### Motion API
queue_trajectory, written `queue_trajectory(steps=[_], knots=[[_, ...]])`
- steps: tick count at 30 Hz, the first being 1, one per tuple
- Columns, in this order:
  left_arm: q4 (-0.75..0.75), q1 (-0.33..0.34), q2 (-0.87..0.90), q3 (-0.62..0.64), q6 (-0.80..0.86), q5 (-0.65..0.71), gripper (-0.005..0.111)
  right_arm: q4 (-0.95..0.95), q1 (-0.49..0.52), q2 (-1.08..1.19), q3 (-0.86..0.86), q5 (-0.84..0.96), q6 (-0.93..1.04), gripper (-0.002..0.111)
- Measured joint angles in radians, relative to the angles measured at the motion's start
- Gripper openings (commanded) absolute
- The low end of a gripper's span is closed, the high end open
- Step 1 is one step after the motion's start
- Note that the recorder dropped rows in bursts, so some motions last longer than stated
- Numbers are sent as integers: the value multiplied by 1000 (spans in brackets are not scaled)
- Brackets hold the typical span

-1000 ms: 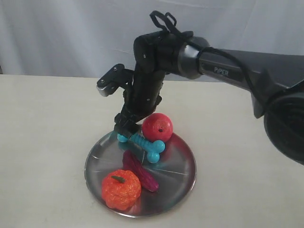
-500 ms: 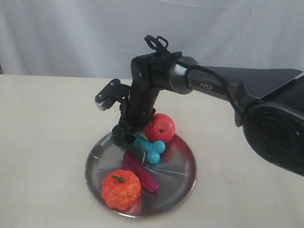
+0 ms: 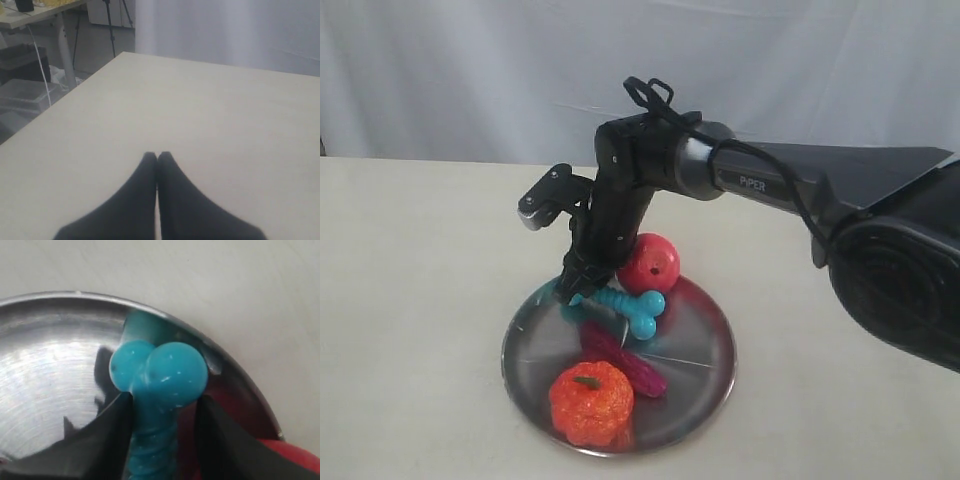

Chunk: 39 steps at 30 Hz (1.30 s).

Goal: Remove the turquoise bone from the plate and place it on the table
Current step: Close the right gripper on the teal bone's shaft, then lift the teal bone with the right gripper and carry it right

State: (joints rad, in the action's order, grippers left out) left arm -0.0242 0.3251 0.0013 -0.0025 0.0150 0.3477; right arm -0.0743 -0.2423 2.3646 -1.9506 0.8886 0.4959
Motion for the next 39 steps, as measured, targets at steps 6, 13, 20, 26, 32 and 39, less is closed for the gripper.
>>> queue_trajectory(steps=[6, 13, 20, 26, 32, 39], knots=[[0, 0, 0, 0, 0, 0, 0, -16, -6, 0, 0, -15, 0, 0], [0, 0, 0, 0, 0, 0, 0, -17, -19, -31, 0, -15, -7, 0], [0, 0, 0, 0, 0, 0, 0, 7, -19, -172, 0, 11, -108, 0], [0, 0, 0, 0, 0, 0, 0, 74, -7, -351, 0, 43, -266, 0], [0, 0, 0, 0, 0, 0, 0, 10, 155, -496, 0, 134, -356, 0], [0, 0, 0, 0, 0, 0, 0, -185, 443, -525, 17, 314, -321, 0]])
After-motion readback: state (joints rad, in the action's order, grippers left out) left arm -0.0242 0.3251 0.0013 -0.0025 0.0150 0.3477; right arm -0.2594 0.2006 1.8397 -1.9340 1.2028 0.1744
